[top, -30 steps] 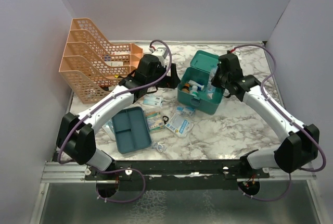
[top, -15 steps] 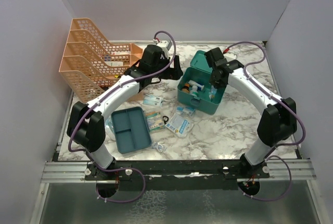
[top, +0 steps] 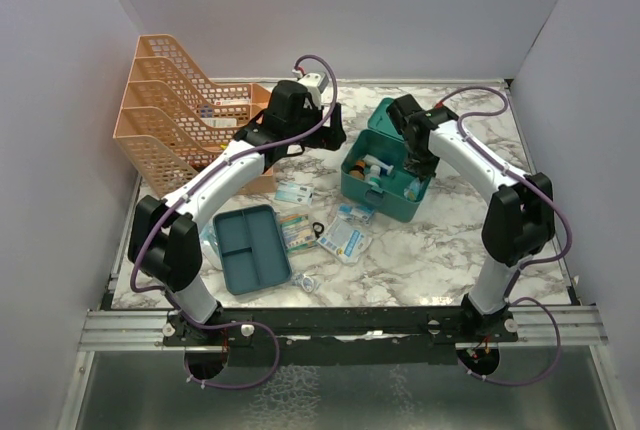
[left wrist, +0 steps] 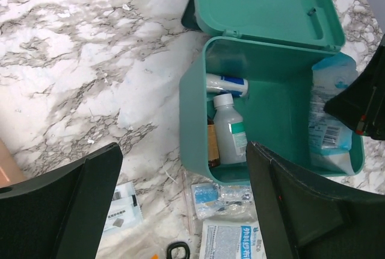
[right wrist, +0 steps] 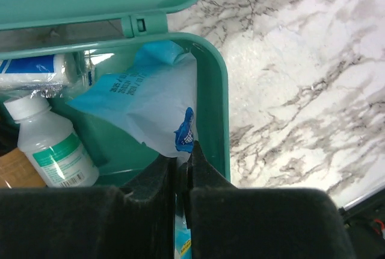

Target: Organize the medicine kit

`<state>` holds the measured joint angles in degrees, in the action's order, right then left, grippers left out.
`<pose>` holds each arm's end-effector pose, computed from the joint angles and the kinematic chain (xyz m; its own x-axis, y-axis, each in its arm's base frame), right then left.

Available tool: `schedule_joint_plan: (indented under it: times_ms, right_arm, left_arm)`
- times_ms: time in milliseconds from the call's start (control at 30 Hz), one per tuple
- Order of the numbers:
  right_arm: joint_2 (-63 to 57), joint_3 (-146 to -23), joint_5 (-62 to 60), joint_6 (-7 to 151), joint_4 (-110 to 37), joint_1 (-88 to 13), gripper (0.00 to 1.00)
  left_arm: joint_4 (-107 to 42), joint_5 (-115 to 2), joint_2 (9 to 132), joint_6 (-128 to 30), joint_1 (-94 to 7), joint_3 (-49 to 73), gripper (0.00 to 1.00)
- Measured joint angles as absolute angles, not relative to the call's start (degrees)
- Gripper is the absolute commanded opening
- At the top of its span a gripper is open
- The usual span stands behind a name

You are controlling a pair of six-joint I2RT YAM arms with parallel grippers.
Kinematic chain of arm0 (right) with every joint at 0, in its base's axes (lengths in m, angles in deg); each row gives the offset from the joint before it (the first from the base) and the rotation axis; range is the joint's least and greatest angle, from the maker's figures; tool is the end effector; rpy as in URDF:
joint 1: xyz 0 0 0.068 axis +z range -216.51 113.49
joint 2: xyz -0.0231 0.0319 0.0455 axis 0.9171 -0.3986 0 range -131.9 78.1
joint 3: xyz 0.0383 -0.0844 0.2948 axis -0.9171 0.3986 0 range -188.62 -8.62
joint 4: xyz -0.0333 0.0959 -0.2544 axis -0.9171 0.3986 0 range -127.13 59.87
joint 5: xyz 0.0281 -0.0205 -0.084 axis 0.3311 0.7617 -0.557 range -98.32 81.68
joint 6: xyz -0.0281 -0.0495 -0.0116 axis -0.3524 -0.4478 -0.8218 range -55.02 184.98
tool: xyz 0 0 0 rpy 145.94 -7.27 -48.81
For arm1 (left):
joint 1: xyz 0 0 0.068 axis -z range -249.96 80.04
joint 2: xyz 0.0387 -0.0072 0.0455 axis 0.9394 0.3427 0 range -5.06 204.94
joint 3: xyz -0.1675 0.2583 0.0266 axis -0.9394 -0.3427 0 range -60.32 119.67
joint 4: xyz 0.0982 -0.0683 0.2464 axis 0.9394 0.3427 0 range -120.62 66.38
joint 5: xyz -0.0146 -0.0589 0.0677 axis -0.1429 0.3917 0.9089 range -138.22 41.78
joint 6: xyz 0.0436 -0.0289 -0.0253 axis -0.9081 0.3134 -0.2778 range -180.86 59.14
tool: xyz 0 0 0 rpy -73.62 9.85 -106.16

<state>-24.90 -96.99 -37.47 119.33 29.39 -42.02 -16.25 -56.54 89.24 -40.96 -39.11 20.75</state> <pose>0.3449 0.1348 0.2909 -0.7629 0.4322 -0.4808 0.5594 0.8142 -0.1556 0.3488 -0.2153 0.3599 -0.5841 -0.0434 -0.8105 0.4453 0.8178 -0.3647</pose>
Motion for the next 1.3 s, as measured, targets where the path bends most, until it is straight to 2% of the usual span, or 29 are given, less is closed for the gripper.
schedule_joint_plan:
  times_ms: [433,700,800,933,1033,1167,1300]
  right_arm:
    - [-24.8,-99.5,-32.4,120.6,34.7,-41.7,0.01]
    - [-29.8,-98.9,-32.9,124.3,36.0,-41.7,0.01]
    - [-30.6,-97.8,-33.3,124.6,34.7,-41.7,0.08]
    - [-30.8,-97.8,-33.2,124.1,33.0,-41.7,0.35]
    - [-30.8,-97.8,-33.2,123.2,31.8,-41.7,0.45]
    - [-30.2,-97.8,-33.1,121.9,30.4,-41.7,0.47]
    - [-27.7,-96.9,-32.5,119.5,28.2,-41.7,0.4]
  left_arm:
    - [-15.9,-56.3,89.0,-42.4,-39.7,20.7,0.87]
    - [-15.8,-56.3,87.7,-42.4,-39.7,20.1,0.87]
    - [-15.7,-56.3,87.3,-42.4,-39.7,20.0,0.87]
    - [-15.5,-55.7,87.1,-42.6,-39.7,20.0,0.87]
    - [-15.5,-55.2,87.1,-42.7,-39.9,20.0,0.87]
    - [-15.2,-55.1,87.1,-43.1,-39.9,20.1,0.87]
    - [-14.8,-54.9,87.1,-43.6,-39.9,20.8,0.87]
